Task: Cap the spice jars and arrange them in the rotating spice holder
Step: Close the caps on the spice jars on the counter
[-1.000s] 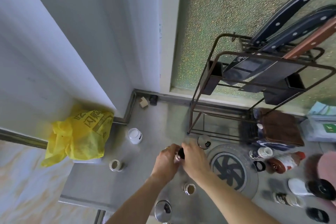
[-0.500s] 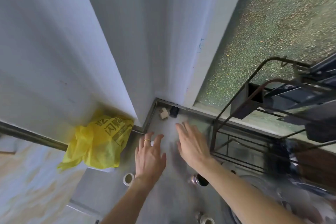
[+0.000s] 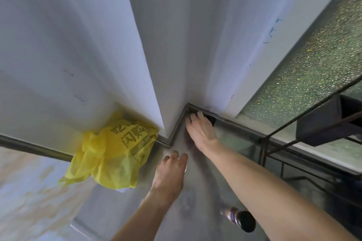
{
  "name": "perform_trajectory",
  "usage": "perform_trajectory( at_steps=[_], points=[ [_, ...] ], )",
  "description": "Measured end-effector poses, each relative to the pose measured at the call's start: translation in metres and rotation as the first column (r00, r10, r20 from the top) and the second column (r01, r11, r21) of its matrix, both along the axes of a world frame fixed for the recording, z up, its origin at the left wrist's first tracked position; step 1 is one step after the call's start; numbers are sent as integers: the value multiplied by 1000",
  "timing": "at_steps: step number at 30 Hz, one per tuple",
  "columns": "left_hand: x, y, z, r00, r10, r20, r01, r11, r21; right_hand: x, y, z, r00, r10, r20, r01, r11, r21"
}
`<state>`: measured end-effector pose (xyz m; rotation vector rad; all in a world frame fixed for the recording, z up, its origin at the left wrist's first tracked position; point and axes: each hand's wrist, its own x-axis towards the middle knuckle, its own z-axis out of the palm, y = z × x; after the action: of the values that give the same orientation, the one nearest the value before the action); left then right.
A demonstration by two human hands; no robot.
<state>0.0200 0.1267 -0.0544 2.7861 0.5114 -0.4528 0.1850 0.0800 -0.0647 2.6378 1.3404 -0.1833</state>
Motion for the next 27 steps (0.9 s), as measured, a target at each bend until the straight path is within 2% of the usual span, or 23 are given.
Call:
perform_trajectory(
  at_steps=[3, 6, 8, 11, 13, 15, 19, 23, 27],
  points=[
    [-6, -2, 3, 998, 40, 46, -37, 997, -68, -4, -4, 9, 1000, -9, 10, 8, 1000, 25],
    [-14, -6, 18, 986, 106, 127, -84, 983, -166, -18, -22, 35, 992, -111, -51, 117, 985, 125],
    [-19, -13, 36, 961, 193, 197, -142, 958, -247, -32, -40, 64, 963, -199, -183, 242, 936, 256],
    [-29, -24, 72, 903, 342, 261, -236, 901, -363, -52, -74, 124, 856, -287, -430, 467, 786, 405],
    [-37, -32, 96, 862, 413, 295, -256, 856, -450, -65, -102, 169, 760, -260, -596, 587, 669, 456],
    [-47, -40, 121, 844, 413, 341, -211, 841, -498, -77, -129, 216, 705, -179, -686, 619, 628, 472],
    [-71, -60, 170, 819, 355, 452, -67, 840, -538, -106, -172, 291, 691, -31, -722, 515, 722, 462],
    [-93, -81, 204, 800, 301, 520, 89, 797, -598, -131, -197, 335, 754, 19, -657, 371, 813, 450],
    [-112, -99, 228, 753, 284, 593, 160, 796, -583, -156, -216, 363, 802, 82, -592, 245, 858, 452]
  ],
)
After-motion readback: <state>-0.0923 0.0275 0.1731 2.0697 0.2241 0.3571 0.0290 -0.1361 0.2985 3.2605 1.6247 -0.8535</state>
